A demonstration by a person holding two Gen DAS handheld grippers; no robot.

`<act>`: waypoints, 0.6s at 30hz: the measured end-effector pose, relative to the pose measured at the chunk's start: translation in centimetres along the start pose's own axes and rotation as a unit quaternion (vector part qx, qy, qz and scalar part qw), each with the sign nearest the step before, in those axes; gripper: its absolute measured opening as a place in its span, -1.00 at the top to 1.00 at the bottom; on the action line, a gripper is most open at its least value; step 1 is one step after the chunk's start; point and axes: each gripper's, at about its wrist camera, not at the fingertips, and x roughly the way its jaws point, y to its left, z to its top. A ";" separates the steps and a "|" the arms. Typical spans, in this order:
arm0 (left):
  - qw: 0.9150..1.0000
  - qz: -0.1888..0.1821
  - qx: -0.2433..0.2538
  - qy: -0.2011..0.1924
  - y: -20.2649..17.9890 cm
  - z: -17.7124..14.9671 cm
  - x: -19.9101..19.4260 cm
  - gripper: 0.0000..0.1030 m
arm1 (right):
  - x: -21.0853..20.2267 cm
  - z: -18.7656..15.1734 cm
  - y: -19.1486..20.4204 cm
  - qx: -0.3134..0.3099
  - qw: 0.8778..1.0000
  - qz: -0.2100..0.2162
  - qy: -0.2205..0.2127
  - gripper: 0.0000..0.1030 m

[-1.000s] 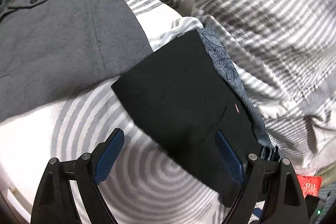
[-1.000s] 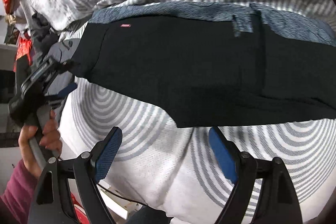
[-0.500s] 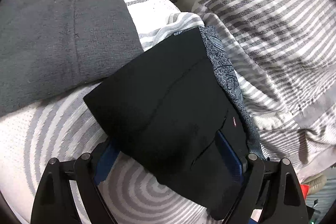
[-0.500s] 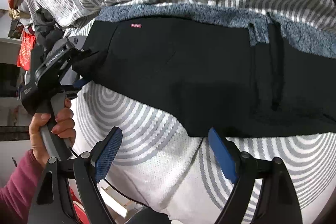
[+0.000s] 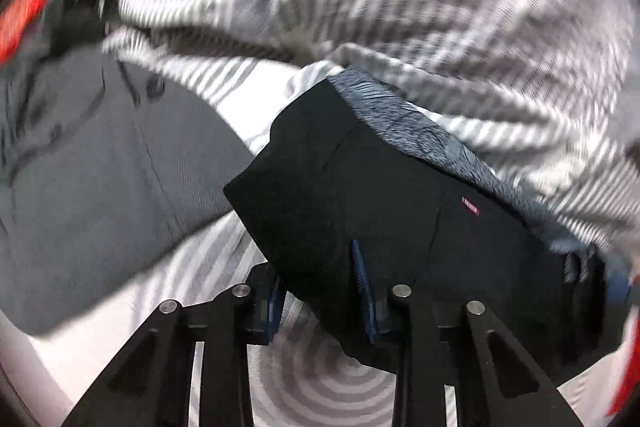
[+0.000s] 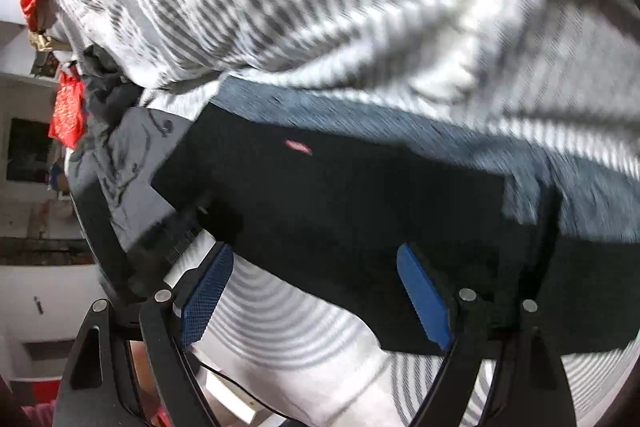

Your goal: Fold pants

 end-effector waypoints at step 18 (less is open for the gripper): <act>0.978 0.061 0.186 -0.077 -4.4 -2.1 -2.6 0.39 | 11.3 9.6 13.4 -0.123 0.974 0.028 0.188 -0.70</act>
